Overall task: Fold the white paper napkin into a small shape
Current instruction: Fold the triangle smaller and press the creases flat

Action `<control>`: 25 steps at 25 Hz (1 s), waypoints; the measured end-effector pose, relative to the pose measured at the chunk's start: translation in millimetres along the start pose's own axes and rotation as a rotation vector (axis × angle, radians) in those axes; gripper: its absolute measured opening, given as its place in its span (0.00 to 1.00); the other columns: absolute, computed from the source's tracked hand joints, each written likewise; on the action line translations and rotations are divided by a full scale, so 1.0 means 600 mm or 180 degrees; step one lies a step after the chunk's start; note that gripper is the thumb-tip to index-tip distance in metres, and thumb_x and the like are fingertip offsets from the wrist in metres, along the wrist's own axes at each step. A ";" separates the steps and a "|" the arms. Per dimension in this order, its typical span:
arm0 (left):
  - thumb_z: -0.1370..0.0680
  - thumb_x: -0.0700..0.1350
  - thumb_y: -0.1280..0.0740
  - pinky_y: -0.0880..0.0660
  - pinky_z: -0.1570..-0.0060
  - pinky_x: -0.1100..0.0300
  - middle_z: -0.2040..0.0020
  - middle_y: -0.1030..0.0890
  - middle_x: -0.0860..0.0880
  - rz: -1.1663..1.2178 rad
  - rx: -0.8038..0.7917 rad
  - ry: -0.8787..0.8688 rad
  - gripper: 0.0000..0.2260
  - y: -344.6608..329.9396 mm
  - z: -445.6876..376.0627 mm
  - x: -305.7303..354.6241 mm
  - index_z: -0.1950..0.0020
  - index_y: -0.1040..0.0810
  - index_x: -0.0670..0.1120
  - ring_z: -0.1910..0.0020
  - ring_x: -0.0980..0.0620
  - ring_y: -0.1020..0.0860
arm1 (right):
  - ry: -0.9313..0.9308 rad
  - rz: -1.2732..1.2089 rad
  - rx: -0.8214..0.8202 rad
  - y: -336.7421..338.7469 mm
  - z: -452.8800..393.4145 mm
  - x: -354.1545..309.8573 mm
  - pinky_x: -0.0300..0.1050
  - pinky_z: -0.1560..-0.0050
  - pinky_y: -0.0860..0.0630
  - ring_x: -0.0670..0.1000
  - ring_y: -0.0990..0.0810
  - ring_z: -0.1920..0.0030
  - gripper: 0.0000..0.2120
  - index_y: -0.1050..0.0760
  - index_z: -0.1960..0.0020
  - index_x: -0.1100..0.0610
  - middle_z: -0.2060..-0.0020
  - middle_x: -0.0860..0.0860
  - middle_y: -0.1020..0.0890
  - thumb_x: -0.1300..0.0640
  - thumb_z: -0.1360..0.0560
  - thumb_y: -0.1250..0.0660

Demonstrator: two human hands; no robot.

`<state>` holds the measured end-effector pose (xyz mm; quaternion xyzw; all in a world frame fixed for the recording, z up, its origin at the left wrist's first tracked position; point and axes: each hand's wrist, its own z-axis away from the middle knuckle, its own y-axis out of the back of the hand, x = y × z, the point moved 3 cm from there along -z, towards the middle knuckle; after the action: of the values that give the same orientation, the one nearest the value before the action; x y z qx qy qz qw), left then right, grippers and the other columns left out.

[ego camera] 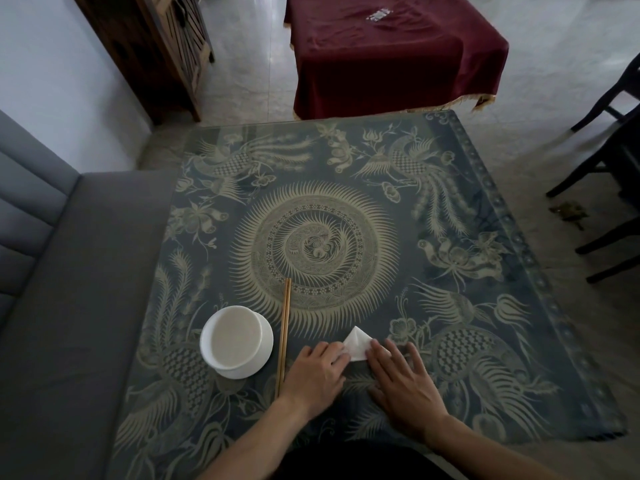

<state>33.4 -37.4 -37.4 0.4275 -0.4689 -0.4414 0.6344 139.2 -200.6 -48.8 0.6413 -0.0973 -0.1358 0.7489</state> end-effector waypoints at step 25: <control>0.19 0.63 0.58 0.69 0.28 0.42 0.24 0.72 0.52 -0.0346 -0.0913 -0.0226 0.32 -0.043 -0.031 0.021 0.24 0.71 0.49 0.28 0.53 0.75 | -0.0117 -0.0310 -0.0263 -0.019 0.036 0.042 0.60 0.29 0.47 0.54 0.49 0.22 0.31 0.45 0.21 0.57 0.22 0.52 0.42 0.40 0.18 0.50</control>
<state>49.6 -53.7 -63.1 0.3413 -0.3994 -0.5524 0.6472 155.1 -230.7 -57.5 0.6112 -0.0740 -0.1878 0.7653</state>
